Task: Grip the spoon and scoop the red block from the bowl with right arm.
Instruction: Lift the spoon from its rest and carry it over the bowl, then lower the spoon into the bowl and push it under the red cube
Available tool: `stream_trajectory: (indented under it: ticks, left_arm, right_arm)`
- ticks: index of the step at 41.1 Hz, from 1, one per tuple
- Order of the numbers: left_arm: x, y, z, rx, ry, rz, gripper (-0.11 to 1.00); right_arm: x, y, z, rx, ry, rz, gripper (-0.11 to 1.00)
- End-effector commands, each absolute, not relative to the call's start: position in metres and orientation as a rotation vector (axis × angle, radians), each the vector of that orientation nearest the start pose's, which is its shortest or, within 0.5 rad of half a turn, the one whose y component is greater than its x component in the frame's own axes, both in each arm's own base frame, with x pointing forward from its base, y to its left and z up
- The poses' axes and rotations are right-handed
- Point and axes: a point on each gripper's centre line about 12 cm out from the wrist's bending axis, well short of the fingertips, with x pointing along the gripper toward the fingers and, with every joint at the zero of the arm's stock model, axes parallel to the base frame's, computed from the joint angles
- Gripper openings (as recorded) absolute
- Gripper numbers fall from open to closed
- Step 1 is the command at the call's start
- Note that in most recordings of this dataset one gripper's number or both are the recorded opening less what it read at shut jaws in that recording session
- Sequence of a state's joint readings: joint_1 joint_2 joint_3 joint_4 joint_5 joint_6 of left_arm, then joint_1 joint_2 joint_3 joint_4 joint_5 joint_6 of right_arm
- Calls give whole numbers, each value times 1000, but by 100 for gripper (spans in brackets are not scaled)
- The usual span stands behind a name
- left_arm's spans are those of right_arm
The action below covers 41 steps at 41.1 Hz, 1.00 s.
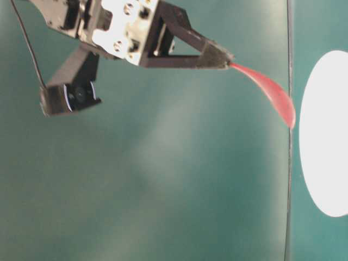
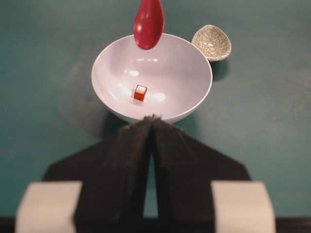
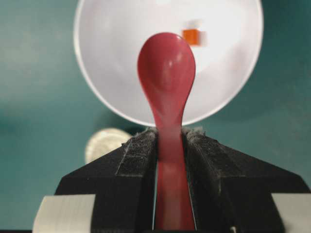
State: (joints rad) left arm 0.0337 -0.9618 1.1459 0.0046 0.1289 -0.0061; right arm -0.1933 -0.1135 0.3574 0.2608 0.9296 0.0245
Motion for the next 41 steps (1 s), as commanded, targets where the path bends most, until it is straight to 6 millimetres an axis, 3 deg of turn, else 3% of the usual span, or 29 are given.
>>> stream_trajectory:
  ticks: [1, 16, 41]
  left_arm:
    - [198, 7, 263, -5, 296, 37, 1]
    - [198, 7, 263, -5, 298, 37, 1]
    - [198, 7, 262, -4, 299, 37, 1]
  right_arm:
    - [367, -48, 267, 369, 1121, -91, 25]
    - [382, -46, 237, 337, 1215, -79, 25]
    - [397, -43, 203, 270, 1251, -72, 25]
